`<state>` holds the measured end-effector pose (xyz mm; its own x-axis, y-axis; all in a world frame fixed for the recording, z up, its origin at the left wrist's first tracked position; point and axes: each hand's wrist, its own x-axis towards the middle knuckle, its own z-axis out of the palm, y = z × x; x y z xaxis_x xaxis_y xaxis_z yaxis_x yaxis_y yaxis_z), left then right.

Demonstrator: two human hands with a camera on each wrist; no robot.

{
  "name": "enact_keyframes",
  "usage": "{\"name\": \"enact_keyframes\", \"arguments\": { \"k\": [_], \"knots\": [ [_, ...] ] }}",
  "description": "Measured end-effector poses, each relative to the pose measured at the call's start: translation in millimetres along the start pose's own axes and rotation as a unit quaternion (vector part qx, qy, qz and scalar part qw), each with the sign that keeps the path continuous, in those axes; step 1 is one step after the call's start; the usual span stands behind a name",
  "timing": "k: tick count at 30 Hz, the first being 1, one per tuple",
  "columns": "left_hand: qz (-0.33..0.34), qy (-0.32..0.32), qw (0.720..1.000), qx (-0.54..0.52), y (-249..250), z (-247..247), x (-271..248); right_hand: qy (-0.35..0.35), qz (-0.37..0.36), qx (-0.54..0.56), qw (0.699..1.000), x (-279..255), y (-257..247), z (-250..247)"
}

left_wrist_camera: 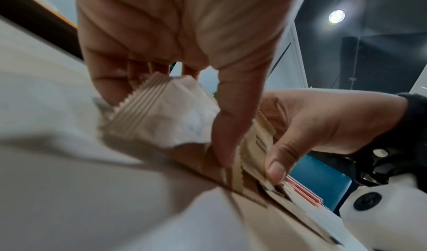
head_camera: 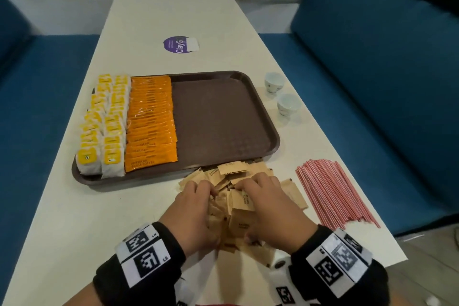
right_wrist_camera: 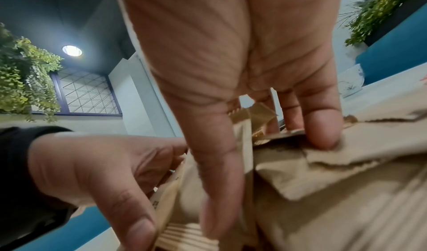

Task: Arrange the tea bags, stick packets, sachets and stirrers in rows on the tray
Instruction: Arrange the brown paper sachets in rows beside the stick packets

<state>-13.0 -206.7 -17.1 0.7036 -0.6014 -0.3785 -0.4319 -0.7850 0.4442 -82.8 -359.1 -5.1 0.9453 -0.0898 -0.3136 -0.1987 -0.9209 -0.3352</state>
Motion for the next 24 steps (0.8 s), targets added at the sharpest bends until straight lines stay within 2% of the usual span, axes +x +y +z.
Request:
{"name": "enact_keyframes", "arguments": {
  "k": [8, 16, 19, 24],
  "knots": [
    [-0.016, 0.001, 0.996, -0.087, 0.9, 2.5, 1.3, -0.022, -0.015, 0.003, 1.000, 9.3, -0.5, -9.6],
    [-0.003, 0.065, 0.984, -0.169, -11.1, 4.1, -1.5, -0.018, -0.080, 0.021, 0.996, 17.6, -12.0, -7.1],
    [0.013, 0.081, 0.979, -0.188, -13.2, 5.6, 1.5, -0.017, -0.083, 0.026, 0.996, 21.7, -12.3, -6.3],
    [0.016, 0.051, 0.960, -0.276, -17.6, 6.3, 0.8, -0.011, -0.068, 0.064, 0.996, 27.7, -12.4, -5.9]
  ]
}}
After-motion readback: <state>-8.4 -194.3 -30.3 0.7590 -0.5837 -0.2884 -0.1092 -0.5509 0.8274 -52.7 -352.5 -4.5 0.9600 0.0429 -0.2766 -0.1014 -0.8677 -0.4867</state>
